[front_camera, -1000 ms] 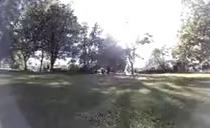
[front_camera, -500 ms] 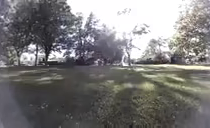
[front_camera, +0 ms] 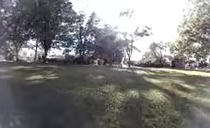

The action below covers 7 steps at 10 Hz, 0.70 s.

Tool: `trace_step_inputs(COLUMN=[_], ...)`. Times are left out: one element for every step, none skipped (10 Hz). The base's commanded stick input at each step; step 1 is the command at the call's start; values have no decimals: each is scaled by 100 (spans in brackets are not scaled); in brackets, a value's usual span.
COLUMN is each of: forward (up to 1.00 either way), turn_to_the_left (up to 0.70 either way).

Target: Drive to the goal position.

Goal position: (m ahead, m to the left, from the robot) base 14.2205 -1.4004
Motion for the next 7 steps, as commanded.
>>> trace_step_inputs(forward=[100, 100, 100, 100, 100, 100, 100], turn_to_the_left=[0, 0, 0, 0, 0, 0, 0])
